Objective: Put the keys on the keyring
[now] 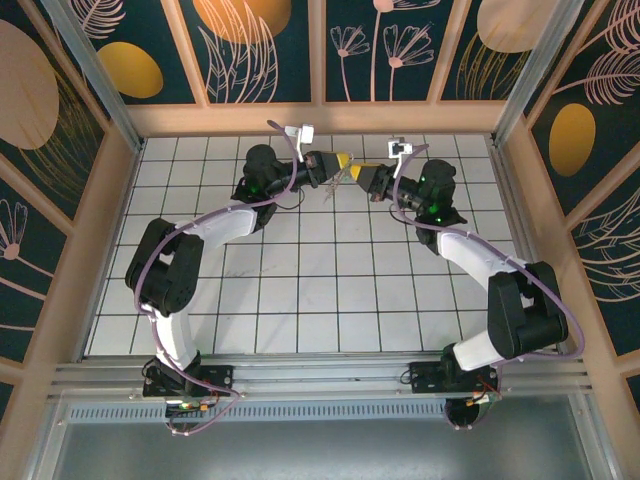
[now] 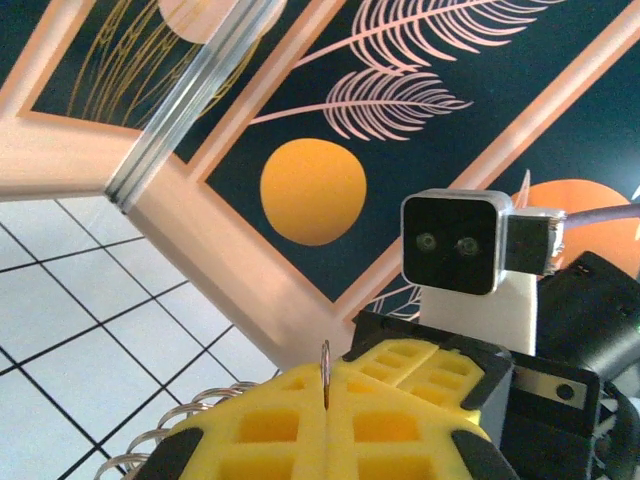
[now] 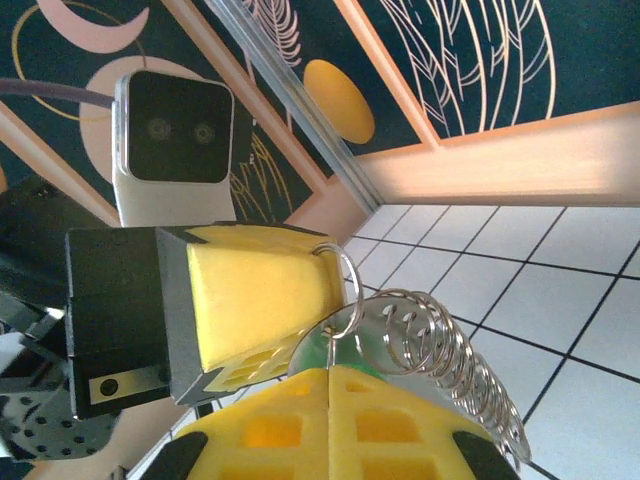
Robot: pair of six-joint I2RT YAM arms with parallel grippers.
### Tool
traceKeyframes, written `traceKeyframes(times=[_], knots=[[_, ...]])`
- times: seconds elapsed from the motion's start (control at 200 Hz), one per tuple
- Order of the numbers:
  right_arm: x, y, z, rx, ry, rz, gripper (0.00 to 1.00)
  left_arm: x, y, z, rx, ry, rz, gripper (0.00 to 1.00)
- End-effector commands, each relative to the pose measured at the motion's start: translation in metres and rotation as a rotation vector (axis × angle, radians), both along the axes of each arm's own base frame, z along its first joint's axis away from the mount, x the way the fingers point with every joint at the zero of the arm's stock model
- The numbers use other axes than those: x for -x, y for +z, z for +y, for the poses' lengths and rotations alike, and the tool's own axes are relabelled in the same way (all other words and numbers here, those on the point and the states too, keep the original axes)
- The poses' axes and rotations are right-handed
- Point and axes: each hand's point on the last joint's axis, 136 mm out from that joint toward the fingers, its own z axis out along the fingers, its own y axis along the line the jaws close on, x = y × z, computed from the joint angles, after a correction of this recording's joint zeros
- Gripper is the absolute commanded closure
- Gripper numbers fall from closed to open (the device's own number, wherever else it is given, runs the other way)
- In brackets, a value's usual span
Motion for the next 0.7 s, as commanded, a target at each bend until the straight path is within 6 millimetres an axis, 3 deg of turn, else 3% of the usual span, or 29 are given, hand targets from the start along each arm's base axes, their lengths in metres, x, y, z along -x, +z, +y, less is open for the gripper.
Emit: traceKeyframes(times=[0.0, 0.481, 0.696], knots=[[0.002, 0.019, 0.005, 0.021, -0.030, -0.043, 1.00, 0.005, 0.024, 0.002, 0.004, 0.047, -0.082, 1.00], [-0.006, 0.019, 0.017, 0.106, -0.181, -0.014, 1.00, 0.001, 0.022, 0.003, -0.024, 0.107, -0.086, 1.00], [0.007, 0.028, 0.050, 0.132, -0.040, -0.071, 1.00, 0.003, 0.020, -0.002, -0.025, 0.097, -0.084, 1.00]])
